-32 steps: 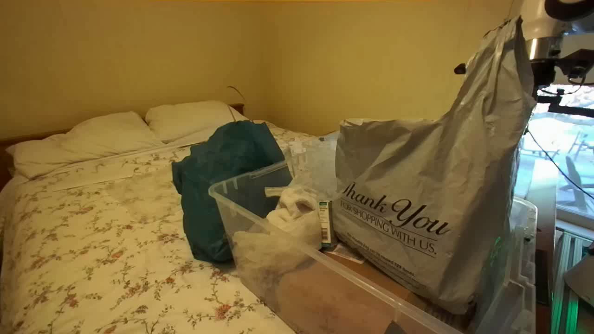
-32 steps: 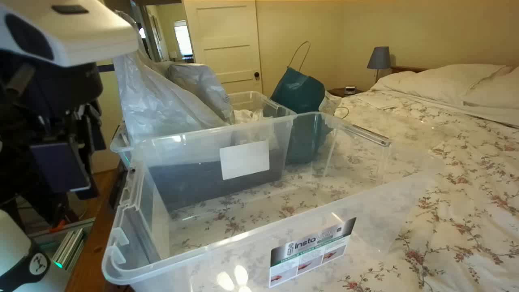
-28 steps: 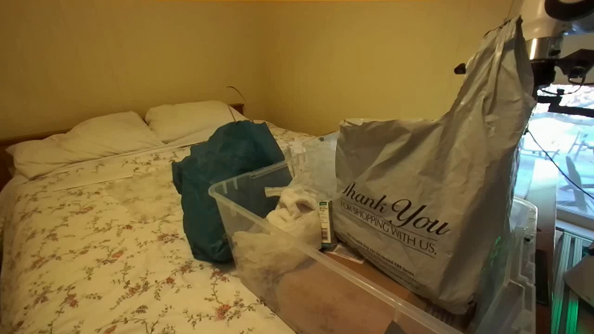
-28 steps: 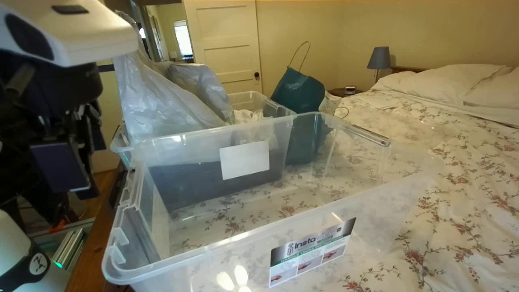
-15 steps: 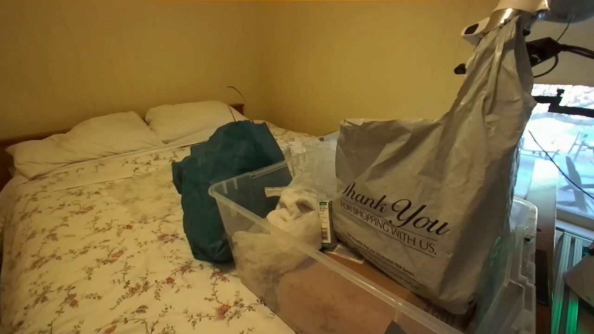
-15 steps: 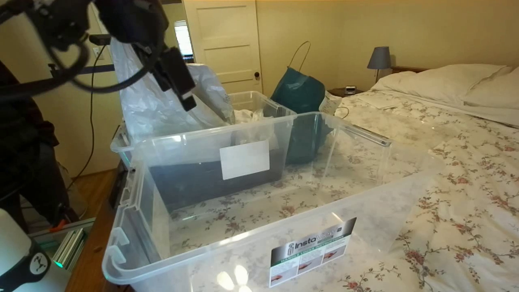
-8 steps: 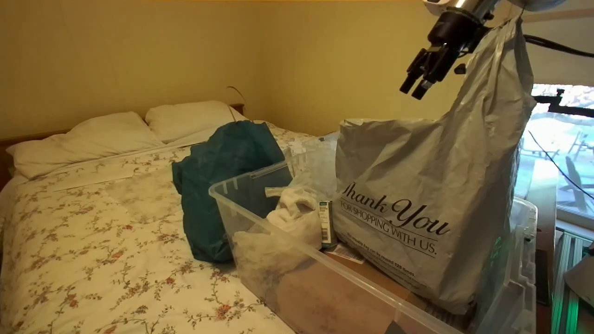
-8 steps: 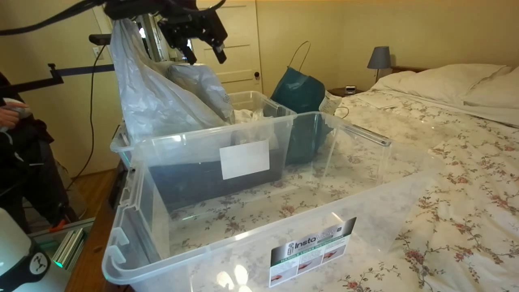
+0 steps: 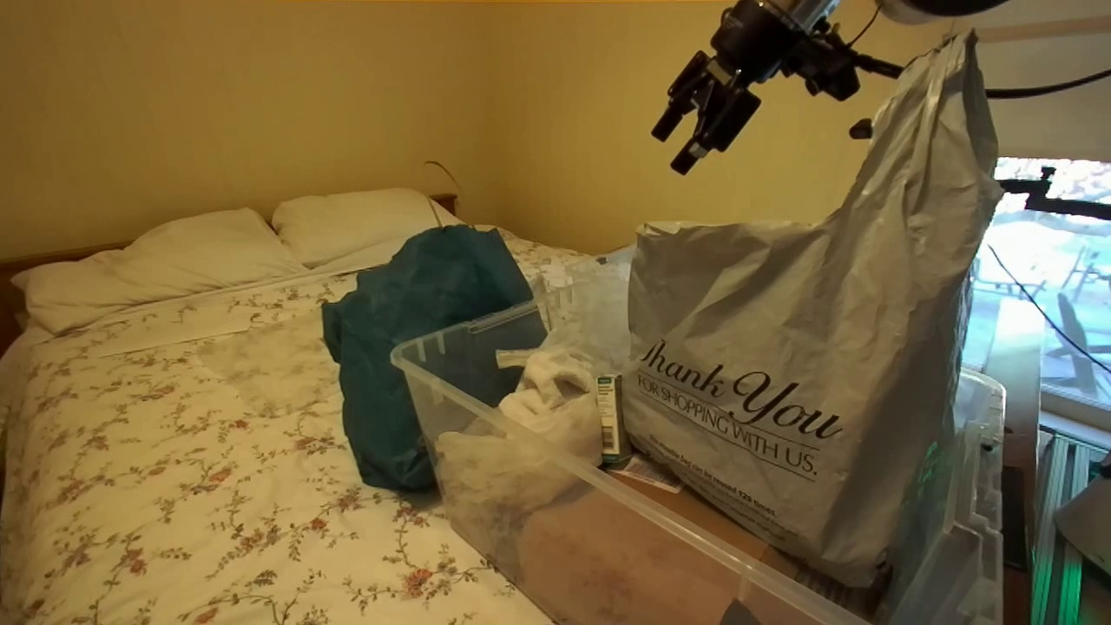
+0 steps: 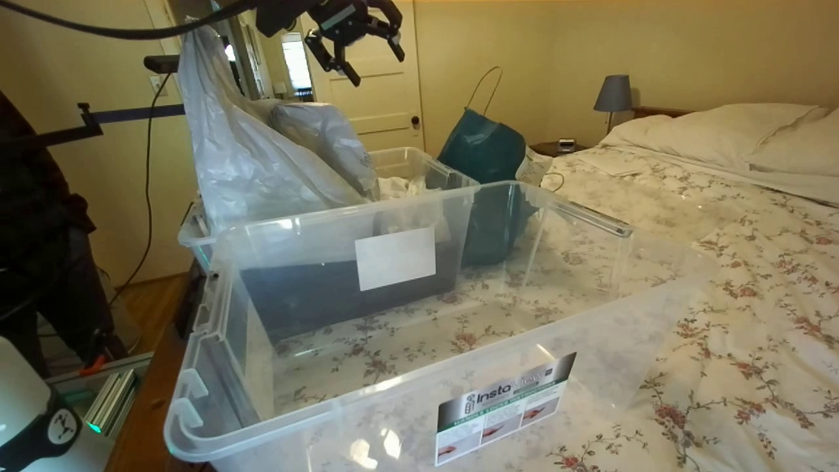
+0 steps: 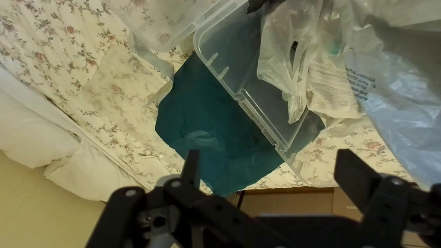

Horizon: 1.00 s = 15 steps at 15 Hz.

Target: Put the green bag inside the basket

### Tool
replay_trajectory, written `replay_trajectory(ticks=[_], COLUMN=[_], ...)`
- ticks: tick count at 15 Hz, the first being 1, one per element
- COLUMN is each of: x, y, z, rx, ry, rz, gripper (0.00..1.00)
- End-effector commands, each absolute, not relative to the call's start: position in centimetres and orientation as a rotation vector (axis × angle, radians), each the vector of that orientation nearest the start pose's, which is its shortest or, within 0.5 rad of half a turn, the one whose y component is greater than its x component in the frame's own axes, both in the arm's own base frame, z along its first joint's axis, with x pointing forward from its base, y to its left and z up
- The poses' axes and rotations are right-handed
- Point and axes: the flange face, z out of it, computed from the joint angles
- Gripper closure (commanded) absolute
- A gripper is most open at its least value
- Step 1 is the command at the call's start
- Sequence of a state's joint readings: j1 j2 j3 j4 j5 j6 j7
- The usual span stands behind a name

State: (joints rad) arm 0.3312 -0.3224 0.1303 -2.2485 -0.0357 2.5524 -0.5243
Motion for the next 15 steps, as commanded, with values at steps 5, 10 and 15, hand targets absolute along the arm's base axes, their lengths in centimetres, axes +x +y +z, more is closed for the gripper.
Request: replay_trajectory(ticks=[5, 10, 15], x=[45.1, 47.9, 54.5], y=[23.0, 24.2, 29.0], z=[56.7, 57.9, 59.3], rx=[-2.691, -2.609, -2.357], ry=[-1.502, -1.642, -1.953], rz=[-0.993, -1.272, -1.44], gripper=[0.0, 0.0, 0.0])
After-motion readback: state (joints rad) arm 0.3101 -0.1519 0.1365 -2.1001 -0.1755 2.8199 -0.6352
